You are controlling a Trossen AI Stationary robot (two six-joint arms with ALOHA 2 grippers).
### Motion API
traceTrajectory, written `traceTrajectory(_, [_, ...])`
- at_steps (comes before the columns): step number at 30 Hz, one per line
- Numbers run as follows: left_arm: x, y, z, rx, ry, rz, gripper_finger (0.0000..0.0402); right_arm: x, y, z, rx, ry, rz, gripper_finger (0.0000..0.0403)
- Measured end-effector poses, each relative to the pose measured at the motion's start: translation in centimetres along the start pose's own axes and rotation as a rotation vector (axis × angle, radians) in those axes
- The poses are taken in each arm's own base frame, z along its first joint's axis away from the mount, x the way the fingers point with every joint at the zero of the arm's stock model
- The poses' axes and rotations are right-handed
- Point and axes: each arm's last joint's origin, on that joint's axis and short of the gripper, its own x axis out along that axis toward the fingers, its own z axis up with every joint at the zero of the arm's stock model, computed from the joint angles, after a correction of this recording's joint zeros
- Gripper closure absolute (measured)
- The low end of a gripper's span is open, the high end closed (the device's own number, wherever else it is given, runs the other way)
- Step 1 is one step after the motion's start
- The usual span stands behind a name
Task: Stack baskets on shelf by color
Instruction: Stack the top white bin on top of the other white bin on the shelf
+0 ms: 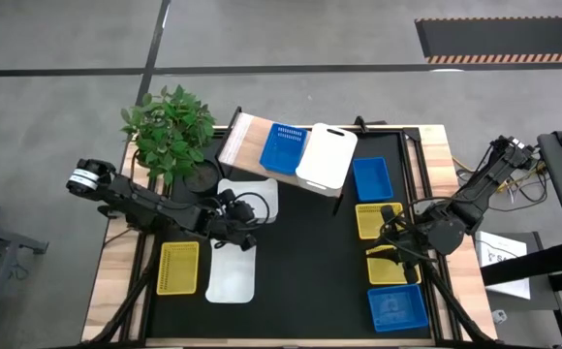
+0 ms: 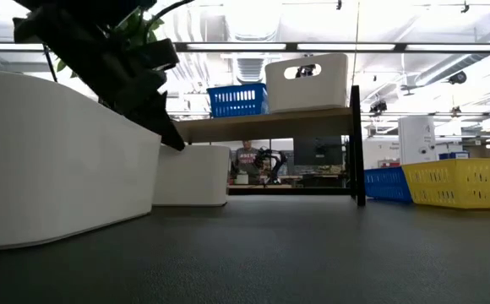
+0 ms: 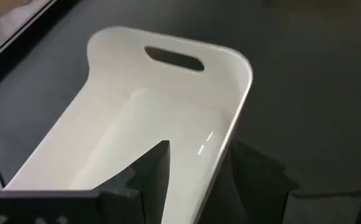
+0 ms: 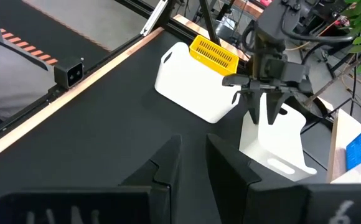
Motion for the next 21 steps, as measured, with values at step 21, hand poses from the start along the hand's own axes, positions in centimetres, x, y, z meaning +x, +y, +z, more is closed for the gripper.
traceTrajectory(21, [1.3, -1.1, 0.5, 0.073, -0.029, -0.048, 0.0391, 0.0, 0.0, 0.0, 0.007, 0.000, 0.000, 0.0337])
